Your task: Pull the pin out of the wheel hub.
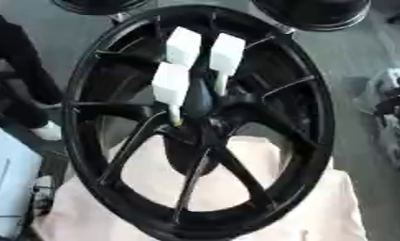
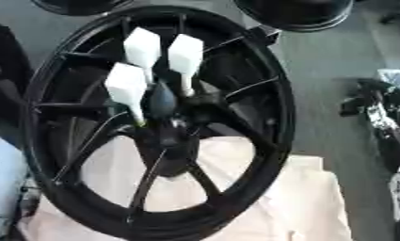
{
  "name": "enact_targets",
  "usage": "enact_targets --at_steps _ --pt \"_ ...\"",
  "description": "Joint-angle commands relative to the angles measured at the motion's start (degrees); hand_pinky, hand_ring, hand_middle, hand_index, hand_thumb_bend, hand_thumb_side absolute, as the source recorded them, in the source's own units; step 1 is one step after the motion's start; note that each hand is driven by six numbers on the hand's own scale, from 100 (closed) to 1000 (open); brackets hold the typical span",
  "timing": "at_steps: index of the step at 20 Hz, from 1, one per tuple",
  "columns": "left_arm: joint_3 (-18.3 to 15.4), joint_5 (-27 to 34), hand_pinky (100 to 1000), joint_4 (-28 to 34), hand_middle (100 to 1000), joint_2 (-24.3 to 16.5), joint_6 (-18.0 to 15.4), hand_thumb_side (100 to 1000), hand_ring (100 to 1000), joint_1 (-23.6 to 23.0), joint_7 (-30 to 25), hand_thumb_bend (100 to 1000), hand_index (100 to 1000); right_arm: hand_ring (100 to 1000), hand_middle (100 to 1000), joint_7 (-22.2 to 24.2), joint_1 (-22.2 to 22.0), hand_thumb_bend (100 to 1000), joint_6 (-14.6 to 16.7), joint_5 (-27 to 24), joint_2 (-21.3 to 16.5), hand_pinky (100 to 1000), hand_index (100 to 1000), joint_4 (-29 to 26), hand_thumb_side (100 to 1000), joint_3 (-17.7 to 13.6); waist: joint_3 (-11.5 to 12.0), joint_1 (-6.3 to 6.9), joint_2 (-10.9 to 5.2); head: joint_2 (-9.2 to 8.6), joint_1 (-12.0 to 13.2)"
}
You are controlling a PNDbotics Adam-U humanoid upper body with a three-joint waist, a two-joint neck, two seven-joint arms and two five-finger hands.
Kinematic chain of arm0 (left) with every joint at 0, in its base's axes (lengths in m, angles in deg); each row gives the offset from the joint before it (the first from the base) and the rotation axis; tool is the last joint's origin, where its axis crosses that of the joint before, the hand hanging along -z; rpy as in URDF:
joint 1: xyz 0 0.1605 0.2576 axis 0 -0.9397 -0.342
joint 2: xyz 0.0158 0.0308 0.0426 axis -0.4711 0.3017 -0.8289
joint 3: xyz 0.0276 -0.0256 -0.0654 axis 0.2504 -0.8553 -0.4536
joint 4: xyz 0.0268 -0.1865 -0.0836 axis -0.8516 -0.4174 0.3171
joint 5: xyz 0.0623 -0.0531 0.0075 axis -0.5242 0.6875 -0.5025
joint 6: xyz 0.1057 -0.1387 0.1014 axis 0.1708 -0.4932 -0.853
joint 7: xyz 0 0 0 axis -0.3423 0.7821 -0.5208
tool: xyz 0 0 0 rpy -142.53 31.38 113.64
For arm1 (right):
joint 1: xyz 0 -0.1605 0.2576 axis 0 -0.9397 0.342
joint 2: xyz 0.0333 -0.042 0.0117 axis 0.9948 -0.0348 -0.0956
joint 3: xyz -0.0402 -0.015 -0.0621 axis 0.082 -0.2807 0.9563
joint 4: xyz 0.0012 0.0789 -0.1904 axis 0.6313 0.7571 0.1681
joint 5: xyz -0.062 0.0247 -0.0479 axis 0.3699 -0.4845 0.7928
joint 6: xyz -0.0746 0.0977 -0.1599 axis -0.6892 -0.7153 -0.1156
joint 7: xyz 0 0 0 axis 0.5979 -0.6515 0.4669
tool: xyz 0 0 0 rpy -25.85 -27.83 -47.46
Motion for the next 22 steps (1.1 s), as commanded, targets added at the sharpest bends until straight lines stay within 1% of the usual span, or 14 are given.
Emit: enact_targets --at_steps 1,5,8,9,10,13,16,19,22 --pt "-0.3 0.3 916 1.4 1000 -2.2 0.1 768 1000 0.6 -0.1 100 838 571 594 -0.3 0.0 100 -0.1 -0.2 -1.5 558 756 -1.6 470 -0.4 0.1 0.09 -1.08 -0.31 -0.1" --pt "0.0 0.9 915 1.7 1000 -3.5 0.1 758 1000 1.1 -0.7 100 837 570 594 -0.4 -0.4 100 -0.3 0.2 -1.3 558 755 -1.8 470 -0.4 0.2 0.12 -1.15 -0.1 -0.4" --pt "0.6 1.9 910 2.5 1000 -6.2 0.1 718 1000 2.7 -1.5 100 834 567 592 -0.6 -0.9 100 -0.2 0.5 -1.4 557 754 -1.9 470 -0.6 0.2 0.13 -1.33 0.08 -1.0" --pt "1.0 2.5 909 3.0 1000 -7.4 0.1 886 1000 3.6 -2.0 176 836 567 591 -0.7 -1.0 100 -0.1 0.6 -1.4 557 753 -2.0 493 -0.6 0.1 0.15 -1.41 0.15 -1.3" --pt "1.5 3.2 908 3.7 1000 -8.7 0.0 685 1000 4.6 -2.5 100 835 566 591 -0.7 -1.2 100 -0.1 0.7 -1.5 557 753 -2.0 470 -0.6 0.0 0.2 -1.51 0.22 -1.4" --pt "3.2 5.7 900 6.3 1000 -13.0 -0.1 629 1000 8.5 -4.3 100 831 565 591 -0.9 -2.0 100 0.0 1.1 -1.9 557 753 -2.2 470 -0.6 -0.1 0.52 -1.92 0.5 -1.9" --pt "5.9 7.7 897 8.9 1000 -17.4 -0.1 609 1000 12.8 -6.3 100 832 564 590 -1.0 -2.8 100 0.1 1.6 -2.2 557 752 -2.2 470 -0.7 0.0 0.92 -2.36 0.78 -2.2" --pt "8.2 9.9 892 9.8 1000 -21.8 0.6 595 1000 17.2 -8.0 100 830 563 590 -1.1 -3.3 100 0.2 2.0 -2.5 557 752 -2.2 470 -0.7 0.1 1.08 -2.65 1.0 -2.5" --pt "11.3 11.3 885 11.6 1000 -26.3 0.4 576 1000 21.6 -10.1 100 830 563 590 -1.1 -3.9 100 0.3 2.4 -2.7 557 752 -2.2 470 -0.6 0.2 1.18 -2.96 1.28 -2.9"
